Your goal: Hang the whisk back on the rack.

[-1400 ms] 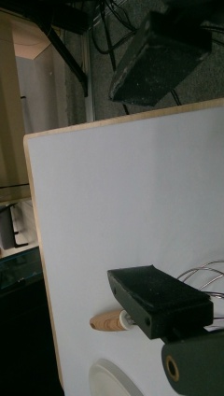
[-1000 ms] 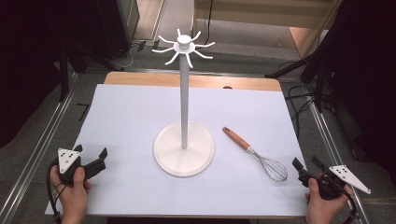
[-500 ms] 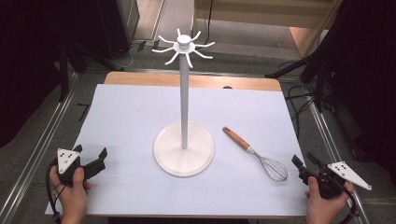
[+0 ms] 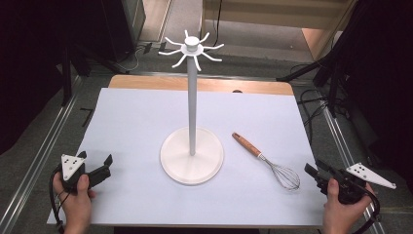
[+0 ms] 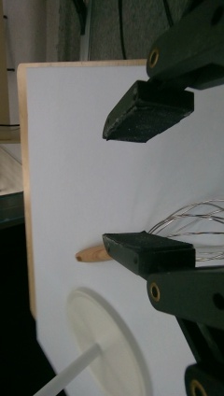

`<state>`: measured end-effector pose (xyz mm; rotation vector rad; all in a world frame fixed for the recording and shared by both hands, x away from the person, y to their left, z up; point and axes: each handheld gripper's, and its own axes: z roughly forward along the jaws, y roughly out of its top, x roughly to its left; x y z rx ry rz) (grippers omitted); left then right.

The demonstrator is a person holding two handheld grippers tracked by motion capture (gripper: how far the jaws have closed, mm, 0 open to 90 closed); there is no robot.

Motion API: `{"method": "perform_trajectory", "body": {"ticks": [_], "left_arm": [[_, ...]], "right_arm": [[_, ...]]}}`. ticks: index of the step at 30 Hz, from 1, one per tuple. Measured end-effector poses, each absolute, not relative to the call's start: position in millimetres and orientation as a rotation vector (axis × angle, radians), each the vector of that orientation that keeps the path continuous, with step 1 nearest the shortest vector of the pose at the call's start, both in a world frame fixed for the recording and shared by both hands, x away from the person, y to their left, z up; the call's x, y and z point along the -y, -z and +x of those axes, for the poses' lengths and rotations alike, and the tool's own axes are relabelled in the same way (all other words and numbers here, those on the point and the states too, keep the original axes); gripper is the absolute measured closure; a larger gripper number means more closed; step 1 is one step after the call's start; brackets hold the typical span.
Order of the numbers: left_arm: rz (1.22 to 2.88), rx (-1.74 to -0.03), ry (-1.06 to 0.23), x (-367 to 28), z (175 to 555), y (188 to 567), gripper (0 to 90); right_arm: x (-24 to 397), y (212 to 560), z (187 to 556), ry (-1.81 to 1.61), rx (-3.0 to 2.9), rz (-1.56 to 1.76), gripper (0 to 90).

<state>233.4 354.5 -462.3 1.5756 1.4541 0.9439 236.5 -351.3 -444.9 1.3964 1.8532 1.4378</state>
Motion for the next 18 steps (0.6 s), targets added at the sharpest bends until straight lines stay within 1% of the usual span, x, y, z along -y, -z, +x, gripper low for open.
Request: {"method": "perform_trajectory", "body": {"ticks": [4,6,8,12,18], "left_arm": [[1.576,-1.453,-0.943,-354.5,233.4,462.4,14.2],[1.577,-1.452,-0.942,-354.4,233.4,462.3,14.2],[1.584,-1.45,-0.939,-354.5,233.6,462.3,14.3],[1.593,-1.454,-0.936,-353.9,234.6,462.4,14.3],[1.594,-1.449,-0.937,-353.5,234.5,462.6,14.4]], "right_arm": [[342.5,438.0,239.4,-1.303,-1.951,1.375,38.5],[336.7,436.2,243.5,-1.238,-2.018,1.354,31.8],[330.0,434.6,247.7,-1.182,-2.066,1.344,33.2],[318.5,431.5,255.8,-1.108,-2.143,1.318,38.8],[303.7,424.3,268.9,-0.983,-2.253,1.286,41.3]]}}
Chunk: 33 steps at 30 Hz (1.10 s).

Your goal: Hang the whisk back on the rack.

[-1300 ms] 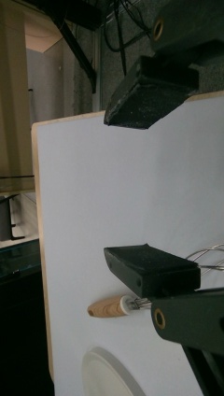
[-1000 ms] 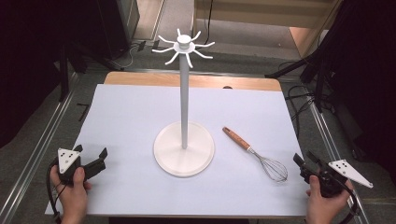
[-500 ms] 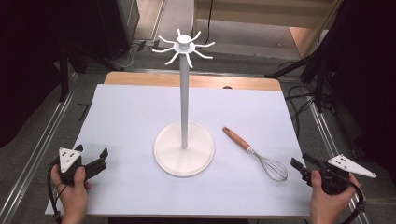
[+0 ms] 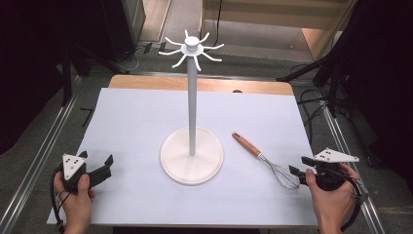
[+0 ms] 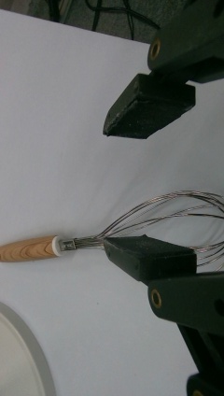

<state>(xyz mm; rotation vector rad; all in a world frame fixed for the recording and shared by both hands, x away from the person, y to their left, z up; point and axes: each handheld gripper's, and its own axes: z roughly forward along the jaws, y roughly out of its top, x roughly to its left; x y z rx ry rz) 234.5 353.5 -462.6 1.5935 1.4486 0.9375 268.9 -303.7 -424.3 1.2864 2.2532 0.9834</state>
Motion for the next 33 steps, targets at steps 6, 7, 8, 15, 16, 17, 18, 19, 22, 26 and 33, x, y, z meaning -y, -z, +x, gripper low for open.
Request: {"method": "perform_trajectory", "body": {"ticks": [6,7,8,15,16,17,18,19,22,26,33], "left_arm": [[1.598,-1.447,-0.937,-353.4,234.6,462.5,14.5],[1.599,-1.447,-0.937,-353.3,234.6,462.6,14.5],[1.6,-1.446,-0.938,-353.3,234.7,462.6,14.5],[1.601,-1.441,-0.939,-353.1,234.6,462.7,14.5],[1.599,-1.442,-0.939,-353.0,234.6,462.7,14.5],[1.602,-1.441,-0.939,-353.2,234.5,462.6,14.5],[1.599,-1.441,-0.94,-353.1,234.6,462.8,14.6],[1.598,-1.441,-0.94,-353.2,234.6,462.7,14.5],[1.597,-1.444,-0.939,-353.4,234.6,462.6,14.5],[1.595,-1.444,-0.936,-353.5,234.5,462.7,14.5],[1.594,-1.444,-0.934,-353.7,234.5,462.6,14.5]], "right_arm": [[293.0,415.7,284.2,-0.882,-2.349,1.253,44.8],[290.9,414.2,286.4,-0.857,-2.361,1.24,44.9],[288.8,412.9,288.4,-0.835,-2.371,1.229,45.0],[276.6,406.5,302.8,-0.728,-2.491,1.186,50.4],[275.6,405.4,304.9,-0.725,-2.51,1.175,51.0],[274.2,404.1,306.2,-0.712,-2.518,1.181,51.2],[273.2,403.1,308.0,-0.697,-2.528,1.179,51.9],[272.1,402.5,310.0,-0.691,-2.543,1.177,52.4],[267.5,401.9,315.4,-0.648,-2.581,1.179,52.0],[261.3,402.6,322.4,-0.597,-2.629,1.17,50.3],[252.3,400.5,332.4,-0.551,-2.694,1.164,54.3]]}}
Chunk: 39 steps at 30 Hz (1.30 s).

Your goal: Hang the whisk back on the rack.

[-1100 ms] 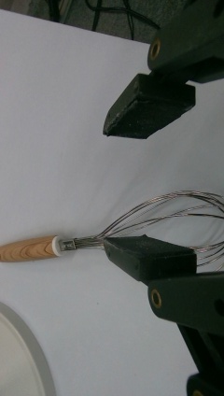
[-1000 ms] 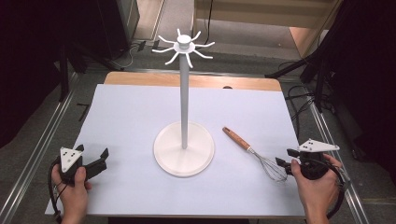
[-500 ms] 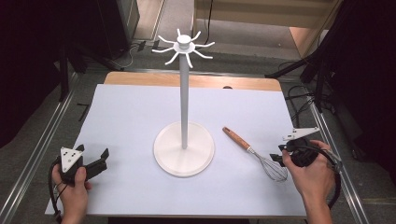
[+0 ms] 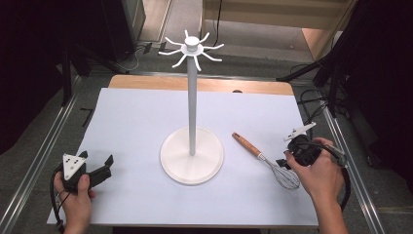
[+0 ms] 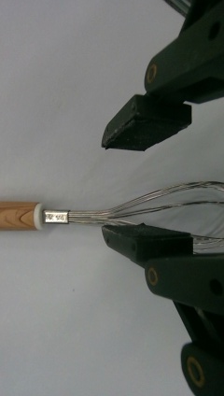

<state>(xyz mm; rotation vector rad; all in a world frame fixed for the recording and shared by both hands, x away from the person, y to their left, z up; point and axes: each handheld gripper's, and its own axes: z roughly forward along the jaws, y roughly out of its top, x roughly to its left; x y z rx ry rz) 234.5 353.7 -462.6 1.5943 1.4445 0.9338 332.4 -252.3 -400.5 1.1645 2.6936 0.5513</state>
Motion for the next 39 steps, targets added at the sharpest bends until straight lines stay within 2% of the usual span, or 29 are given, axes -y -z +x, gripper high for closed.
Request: {"method": "perform_trajectory", "body": {"ticks": [8,14,30,39], "left_arm": [[1.595,-1.442,-0.934,-353.7,234.6,462.7,14.5],[1.596,-1.442,-0.93,-354.1,234.4,462.6,14.6],[1.6,-1.439,-0.932,-353.7,234.6,462.7,14.9],[1.601,-1.438,-0.932,-353.7,234.7,462.7,14.9]], "right_arm": [[242.3,397.7,344.8,-0.5,-2.756,1.158,55.8],[234.4,397.7,353.6,-0.462,-2.827,1.166,62.5],[213.0,396.4,367.5,-0.405,-2.872,1.147,58.2],[203.8,399.8,377.0,-0.396,-2.886,1.152,62.2]]}}
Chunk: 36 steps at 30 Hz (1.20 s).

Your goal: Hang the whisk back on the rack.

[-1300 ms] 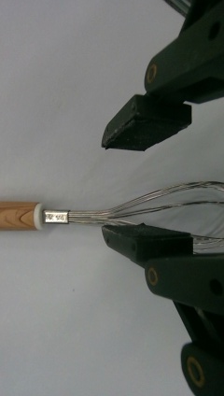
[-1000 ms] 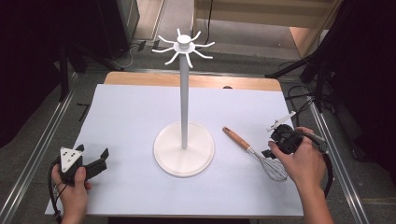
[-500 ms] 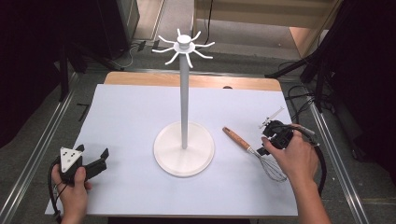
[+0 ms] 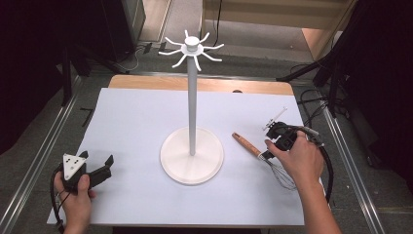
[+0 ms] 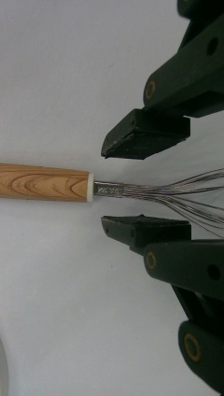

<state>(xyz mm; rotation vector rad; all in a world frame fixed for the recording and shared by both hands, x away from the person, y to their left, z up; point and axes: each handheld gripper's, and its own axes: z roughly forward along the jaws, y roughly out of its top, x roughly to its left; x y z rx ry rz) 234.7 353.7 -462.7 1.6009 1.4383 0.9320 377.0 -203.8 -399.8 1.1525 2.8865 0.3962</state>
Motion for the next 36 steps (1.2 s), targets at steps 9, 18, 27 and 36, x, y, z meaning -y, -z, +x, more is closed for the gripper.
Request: {"method": "perform_trajectory", "body": {"ticks": [9,18,27,36], "left_arm": [[1.599,-1.441,-0.932,-353.7,234.6,462.6,14.9],[1.597,-1.442,-0.93,-353.8,234.6,462.6,14.9],[1.597,-1.442,-0.931,-353.8,234.6,462.6,14.9],[1.596,-1.442,-0.933,-353.7,234.6,462.7,14.9]], "right_arm": [[192.4,403.0,386.9,-0.364,-2.9,1.138,63.3],[179.8,412.8,394.4,-0.333,-2.923,1.118,66.6],[173.1,422.6,402.2,-0.288,-2.928,1.137,64.7],[163.6,426.4,406.9,-0.222,-2.922,1.141,69.1]]}}
